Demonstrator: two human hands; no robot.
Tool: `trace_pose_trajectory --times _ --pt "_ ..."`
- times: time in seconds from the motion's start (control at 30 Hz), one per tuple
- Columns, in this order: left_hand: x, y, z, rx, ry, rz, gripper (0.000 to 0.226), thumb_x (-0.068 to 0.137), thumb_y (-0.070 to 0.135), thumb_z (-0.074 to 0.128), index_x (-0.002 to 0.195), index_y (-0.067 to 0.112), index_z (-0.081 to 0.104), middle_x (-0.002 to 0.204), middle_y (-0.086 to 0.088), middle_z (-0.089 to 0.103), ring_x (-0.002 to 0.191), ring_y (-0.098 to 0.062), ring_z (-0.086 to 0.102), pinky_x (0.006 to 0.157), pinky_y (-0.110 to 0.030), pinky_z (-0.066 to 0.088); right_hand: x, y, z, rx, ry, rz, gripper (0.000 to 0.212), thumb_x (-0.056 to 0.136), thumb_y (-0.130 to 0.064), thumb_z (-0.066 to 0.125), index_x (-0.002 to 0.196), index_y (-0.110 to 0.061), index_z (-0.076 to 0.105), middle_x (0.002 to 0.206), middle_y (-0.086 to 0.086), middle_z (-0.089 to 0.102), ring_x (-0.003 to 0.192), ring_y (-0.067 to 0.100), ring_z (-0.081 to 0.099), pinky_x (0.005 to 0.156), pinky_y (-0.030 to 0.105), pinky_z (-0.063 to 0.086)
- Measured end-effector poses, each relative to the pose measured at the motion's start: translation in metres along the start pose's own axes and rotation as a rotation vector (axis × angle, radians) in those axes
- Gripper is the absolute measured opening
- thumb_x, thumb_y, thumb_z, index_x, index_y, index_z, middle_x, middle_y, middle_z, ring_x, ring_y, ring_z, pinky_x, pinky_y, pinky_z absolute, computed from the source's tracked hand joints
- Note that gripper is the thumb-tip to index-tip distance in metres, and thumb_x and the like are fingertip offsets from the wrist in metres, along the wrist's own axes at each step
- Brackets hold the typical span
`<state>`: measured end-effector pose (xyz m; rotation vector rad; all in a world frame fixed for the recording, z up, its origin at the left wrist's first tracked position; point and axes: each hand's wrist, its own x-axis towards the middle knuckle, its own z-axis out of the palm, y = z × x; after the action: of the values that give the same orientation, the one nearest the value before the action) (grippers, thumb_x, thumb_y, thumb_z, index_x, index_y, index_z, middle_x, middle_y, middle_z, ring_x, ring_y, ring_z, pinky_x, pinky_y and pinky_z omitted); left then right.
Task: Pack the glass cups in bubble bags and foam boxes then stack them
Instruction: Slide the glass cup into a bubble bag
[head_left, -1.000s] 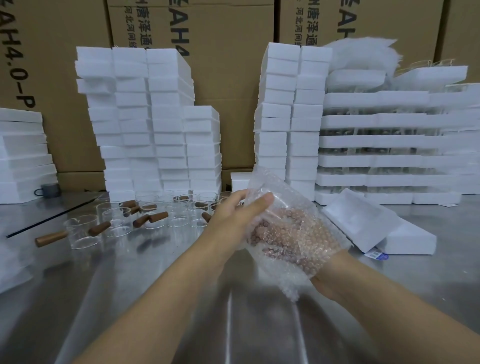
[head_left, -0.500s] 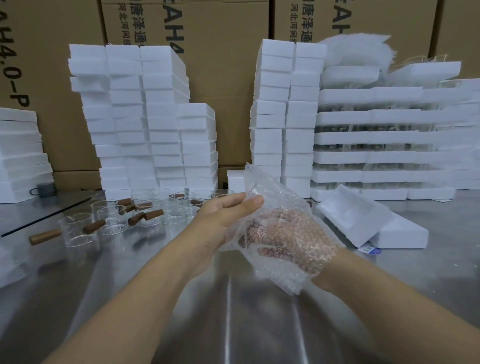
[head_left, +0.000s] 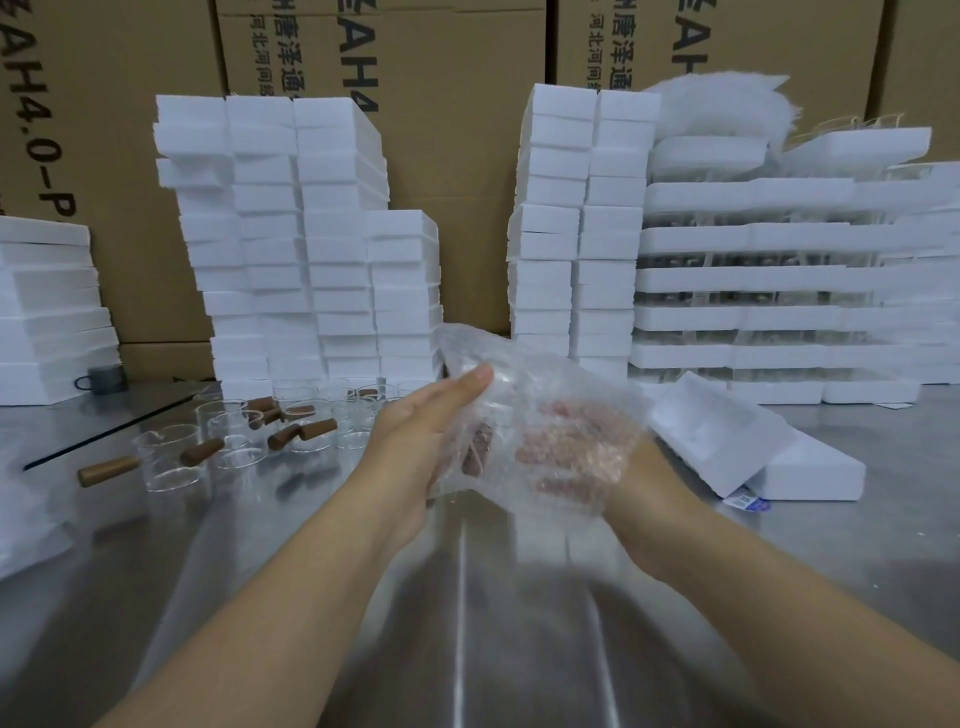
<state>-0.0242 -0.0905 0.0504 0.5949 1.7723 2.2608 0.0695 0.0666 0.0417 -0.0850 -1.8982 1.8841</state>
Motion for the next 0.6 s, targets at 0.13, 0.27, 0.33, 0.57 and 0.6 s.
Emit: trace_pose_trajectory --times 0.13,0.27,0.33,0.57,0.6 --pt "0.003 0.000 -0.007 -0.216 0.146 -0.043 0.071 0.059 0.057 0.091 0.121 0.025 0.078 0.110 0.000 0.083 0.102 -0.026 0.080 0.088 -0.038 0.059 0.005 -0.008 -0.002 -0.049 0.293 -0.190 0.018 0.102 -0.048 0.055 0.104 -0.037 0.069 0.101 -0.008 0.073 0.106 0.023 0.070 0.081 0.031 0.057" --pt "0.002 0.000 -0.002 -0.262 0.157 -0.063 0.069 0.060 0.055 0.090 0.120 0.025 0.078 0.112 -0.001 0.083 0.106 -0.025 0.079 0.105 -0.047 0.058 0.005 -0.007 -0.011 -0.075 0.126 -0.082 0.080 0.065 -0.095 0.060 0.136 -0.062 0.041 0.136 -0.018 0.055 0.118 0.006 0.060 0.099 0.048 0.057" --pt "0.001 0.001 0.000 -0.239 0.109 -0.066 0.063 0.067 0.055 0.088 0.119 0.022 0.079 0.107 -0.002 0.084 0.100 -0.024 0.081 0.098 -0.045 0.062 0.003 -0.006 -0.008 -0.076 0.045 0.013 0.093 0.062 -0.080 0.082 0.138 -0.072 0.028 0.126 -0.021 0.057 0.100 0.008 0.071 0.076 0.040 0.066" --pt "-0.004 0.003 0.006 -0.115 -0.037 -0.086 0.064 0.066 0.047 0.088 0.120 0.015 0.080 0.111 -0.009 0.083 0.093 -0.024 0.082 0.063 -0.033 0.063 0.015 -0.006 -0.020 0.358 -0.024 0.224 0.036 0.098 -0.011 0.068 0.134 -0.017 0.064 0.063 -0.006 0.051 0.044 0.007 0.032 0.036 0.018 0.033" --pt "-0.005 0.003 0.007 -0.102 -0.042 -0.078 0.066 0.064 0.047 0.089 0.120 0.015 0.080 0.109 -0.007 0.083 0.091 -0.021 0.082 0.061 -0.030 0.062 0.014 -0.010 -0.023 0.429 -0.017 0.232 0.027 0.100 -0.009 0.064 0.126 -0.015 0.070 0.059 -0.006 0.050 0.044 0.007 0.034 0.036 0.017 0.035"
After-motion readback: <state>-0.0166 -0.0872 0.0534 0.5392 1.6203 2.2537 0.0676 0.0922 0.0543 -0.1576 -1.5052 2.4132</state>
